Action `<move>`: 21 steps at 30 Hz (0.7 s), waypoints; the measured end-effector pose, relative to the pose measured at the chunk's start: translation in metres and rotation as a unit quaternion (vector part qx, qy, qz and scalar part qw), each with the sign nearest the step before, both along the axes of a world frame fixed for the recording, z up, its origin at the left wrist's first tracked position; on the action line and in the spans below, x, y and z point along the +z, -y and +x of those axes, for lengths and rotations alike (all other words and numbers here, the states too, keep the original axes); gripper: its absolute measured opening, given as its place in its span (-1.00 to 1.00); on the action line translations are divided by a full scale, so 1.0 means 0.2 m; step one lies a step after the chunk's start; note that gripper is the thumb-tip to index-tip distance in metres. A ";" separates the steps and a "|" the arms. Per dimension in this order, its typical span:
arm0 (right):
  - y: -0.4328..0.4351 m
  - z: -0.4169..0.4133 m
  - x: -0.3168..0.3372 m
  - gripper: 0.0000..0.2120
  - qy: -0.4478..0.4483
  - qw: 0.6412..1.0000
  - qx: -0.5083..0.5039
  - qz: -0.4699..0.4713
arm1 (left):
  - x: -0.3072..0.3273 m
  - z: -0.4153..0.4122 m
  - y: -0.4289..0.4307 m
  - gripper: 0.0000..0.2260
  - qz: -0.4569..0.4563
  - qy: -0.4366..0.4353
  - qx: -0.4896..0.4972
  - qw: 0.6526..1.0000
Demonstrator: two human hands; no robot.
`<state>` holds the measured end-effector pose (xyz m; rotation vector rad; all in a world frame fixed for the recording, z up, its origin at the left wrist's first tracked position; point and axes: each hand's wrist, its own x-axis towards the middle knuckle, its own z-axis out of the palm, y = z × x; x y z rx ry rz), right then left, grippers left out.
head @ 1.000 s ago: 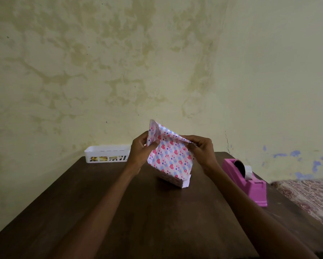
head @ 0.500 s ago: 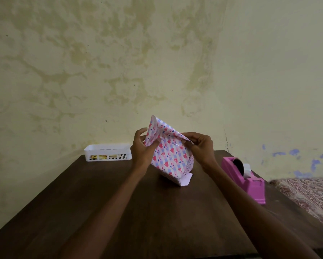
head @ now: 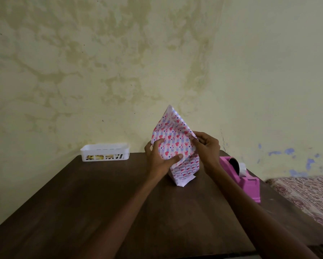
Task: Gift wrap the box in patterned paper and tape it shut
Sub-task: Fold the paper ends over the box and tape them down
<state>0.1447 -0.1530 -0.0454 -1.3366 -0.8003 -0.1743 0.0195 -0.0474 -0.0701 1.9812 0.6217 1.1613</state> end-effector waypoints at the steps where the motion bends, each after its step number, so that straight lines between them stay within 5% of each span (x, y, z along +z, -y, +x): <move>1: 0.01 0.01 0.00 -0.84 -0.006 1.000 -0.001 0.001 | 0.01 0.01 0.01 -0.22 0.001 -0.003 0.001 1.000; 11: 0.02 -0.03 0.00 -0.84 -0.031 0.999 -0.025 -0.008 | 0.01 0.07 0.05 -0.07 0.050 -0.069 0.035 0.996; 21: 0.04 -0.04 0.01 -0.81 -0.024 0.999 -0.024 -0.022 | 0.00 0.06 0.04 -0.32 0.090 -0.065 0.001 0.994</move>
